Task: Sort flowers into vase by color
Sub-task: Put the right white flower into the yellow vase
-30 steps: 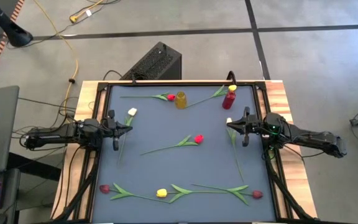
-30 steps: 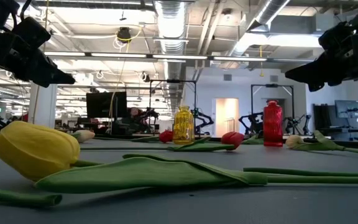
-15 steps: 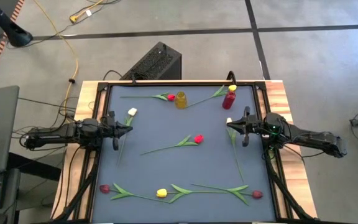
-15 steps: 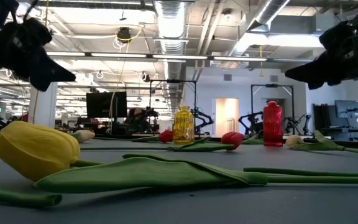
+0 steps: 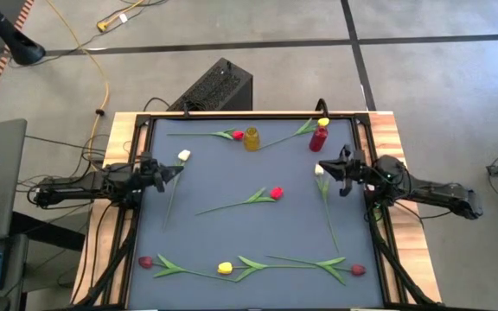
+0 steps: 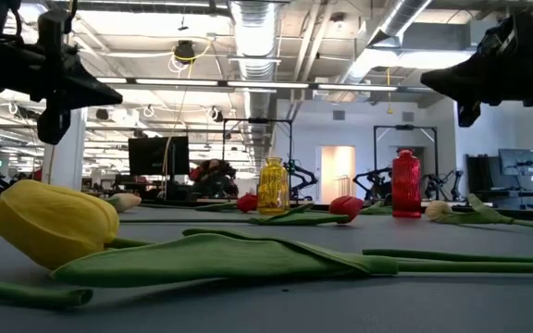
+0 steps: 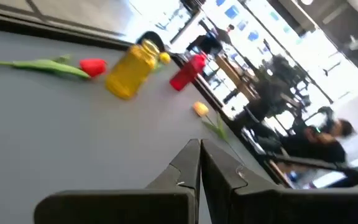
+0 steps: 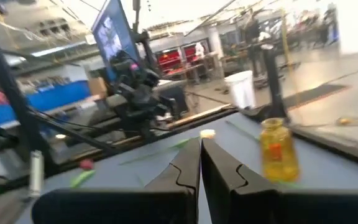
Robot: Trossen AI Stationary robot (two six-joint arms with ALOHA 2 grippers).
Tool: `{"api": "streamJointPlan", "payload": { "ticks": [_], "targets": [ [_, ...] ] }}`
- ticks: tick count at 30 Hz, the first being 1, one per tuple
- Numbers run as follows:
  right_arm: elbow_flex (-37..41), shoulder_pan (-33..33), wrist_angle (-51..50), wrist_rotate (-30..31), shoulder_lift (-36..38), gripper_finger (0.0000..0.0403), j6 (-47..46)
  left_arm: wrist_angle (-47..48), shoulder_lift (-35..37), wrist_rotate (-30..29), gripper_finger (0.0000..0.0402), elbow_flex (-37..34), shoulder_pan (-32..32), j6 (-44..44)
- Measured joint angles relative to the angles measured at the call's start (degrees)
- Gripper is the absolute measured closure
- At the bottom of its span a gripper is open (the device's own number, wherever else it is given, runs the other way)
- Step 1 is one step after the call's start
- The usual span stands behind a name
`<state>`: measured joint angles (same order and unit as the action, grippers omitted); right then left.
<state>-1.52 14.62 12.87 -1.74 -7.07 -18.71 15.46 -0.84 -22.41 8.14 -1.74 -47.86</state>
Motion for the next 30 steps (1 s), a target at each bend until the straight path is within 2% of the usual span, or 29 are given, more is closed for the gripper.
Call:
{"api": "streamJointPlan", "payload": {
  "ticks": [5,11,18,24,30],
  "targets": [
    [-3.68,-0.38,-0.55,-1.25,-4.86,0.0359,-6.62,0.67,0.00,-5.21,0.0401,0.00,0.00,-5.80],
    [-13.43,-3.02,-6.73,-1.25,-15.83,0.0359,-6.83,1.86,-0.01,-8.25,0.0401,0.00,0.00,-3.68],
    [-28.45,-6.13,-20.80,-1.25,-30.73,0.0359,-8.71,1.47,0.00,-7.74,0.0401,0.00,-0.02,-2.42],
    [-39.05,-8.90,-35.15,-1.27,-42.27,0.0359,-15.44,1.87,0.00,-5.45,0.0401,0.00,0.00,-0.71],
    [-46.90,-11.57,-47.74,-1.40,-49.89,0.0358,-25.48,1.62,0.00,-3.70,0.0399,0.00,0.00,0.69]
  ]
}}
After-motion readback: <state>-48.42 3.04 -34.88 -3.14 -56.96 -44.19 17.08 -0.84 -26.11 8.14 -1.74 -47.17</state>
